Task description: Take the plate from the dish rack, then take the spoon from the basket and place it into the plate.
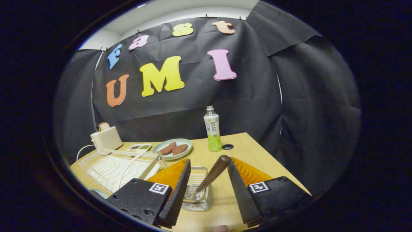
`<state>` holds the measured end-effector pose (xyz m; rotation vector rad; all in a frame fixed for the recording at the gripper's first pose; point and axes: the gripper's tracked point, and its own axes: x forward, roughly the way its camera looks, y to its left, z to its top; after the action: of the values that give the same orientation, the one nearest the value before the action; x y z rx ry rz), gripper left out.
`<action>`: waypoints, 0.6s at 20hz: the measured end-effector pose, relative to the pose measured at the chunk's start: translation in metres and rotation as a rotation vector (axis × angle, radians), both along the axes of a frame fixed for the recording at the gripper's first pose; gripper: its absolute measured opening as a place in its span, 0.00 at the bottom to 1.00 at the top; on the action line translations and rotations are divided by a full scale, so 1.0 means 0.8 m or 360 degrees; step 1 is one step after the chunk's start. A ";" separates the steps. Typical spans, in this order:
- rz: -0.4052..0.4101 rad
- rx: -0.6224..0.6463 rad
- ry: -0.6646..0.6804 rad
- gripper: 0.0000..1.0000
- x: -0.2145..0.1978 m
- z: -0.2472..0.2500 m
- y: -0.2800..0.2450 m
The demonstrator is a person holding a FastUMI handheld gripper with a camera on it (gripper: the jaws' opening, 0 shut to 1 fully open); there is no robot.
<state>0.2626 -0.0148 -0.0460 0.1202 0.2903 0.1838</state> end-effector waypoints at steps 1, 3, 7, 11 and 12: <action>0.0002 0.0002 -0.0005 0.69 0.001 0.004 0.003; 0.0020 0.0028 -0.0007 0.60 -0.002 0.010 0.012; 0.0028 0.0081 0.0001 0.25 -0.008 0.016 0.023; 0.0005 0.0080 0.0008 0.18 -0.011 0.025 0.030; -0.0006 0.0067 -0.0007 0.17 -0.011 0.030 0.030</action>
<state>0.2534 0.0090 -0.0222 0.1619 0.2821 0.1862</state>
